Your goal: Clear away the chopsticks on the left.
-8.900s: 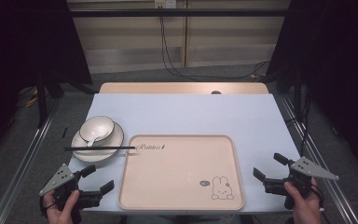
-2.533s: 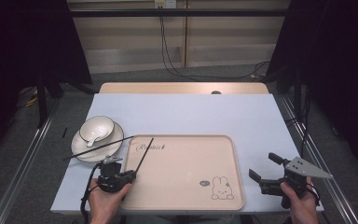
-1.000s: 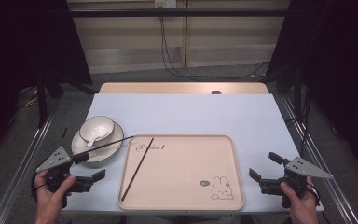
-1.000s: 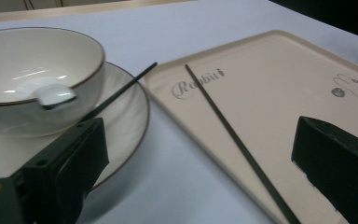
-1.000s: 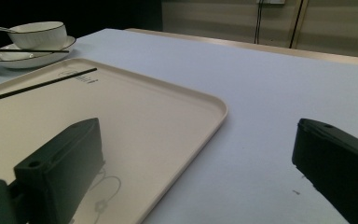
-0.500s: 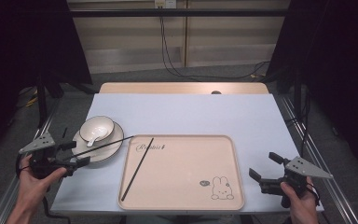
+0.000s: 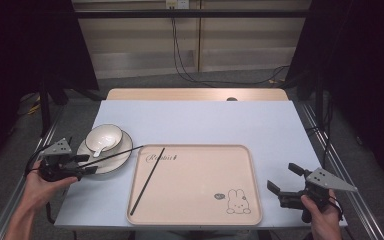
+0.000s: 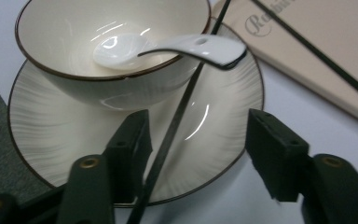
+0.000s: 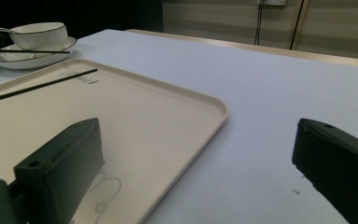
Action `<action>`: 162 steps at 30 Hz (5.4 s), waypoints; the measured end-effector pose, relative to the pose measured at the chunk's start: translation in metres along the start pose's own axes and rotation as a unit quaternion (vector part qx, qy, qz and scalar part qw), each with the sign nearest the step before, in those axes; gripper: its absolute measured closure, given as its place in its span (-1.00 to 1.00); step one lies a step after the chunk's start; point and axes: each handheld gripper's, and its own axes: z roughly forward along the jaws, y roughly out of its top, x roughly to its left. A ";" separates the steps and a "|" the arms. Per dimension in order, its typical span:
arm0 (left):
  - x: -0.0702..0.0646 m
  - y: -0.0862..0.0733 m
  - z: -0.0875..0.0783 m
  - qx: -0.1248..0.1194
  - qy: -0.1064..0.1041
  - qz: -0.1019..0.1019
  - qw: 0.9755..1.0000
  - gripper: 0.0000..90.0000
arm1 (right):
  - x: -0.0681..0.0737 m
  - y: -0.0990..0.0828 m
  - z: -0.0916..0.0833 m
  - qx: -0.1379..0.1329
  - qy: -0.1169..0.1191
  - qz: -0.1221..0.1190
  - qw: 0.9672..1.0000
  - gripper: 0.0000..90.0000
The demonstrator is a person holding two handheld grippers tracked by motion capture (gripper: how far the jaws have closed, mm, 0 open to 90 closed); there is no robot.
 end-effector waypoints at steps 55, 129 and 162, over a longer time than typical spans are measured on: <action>-0.017 0.019 0.008 0.024 -0.059 -0.021 0.998 0.91 | 0.000 0.000 0.000 -0.003 0.001 0.000 1.000 -0.96; -0.168 0.064 0.069 -0.007 0.060 -0.232 0.971 0.91 | 0.002 0.001 0.001 -0.002 0.009 -0.006 1.000 -0.96; -0.183 0.055 0.102 0.053 0.071 -0.219 0.972 0.78 | 0.003 0.000 0.001 0.000 0.012 -0.007 1.000 -0.96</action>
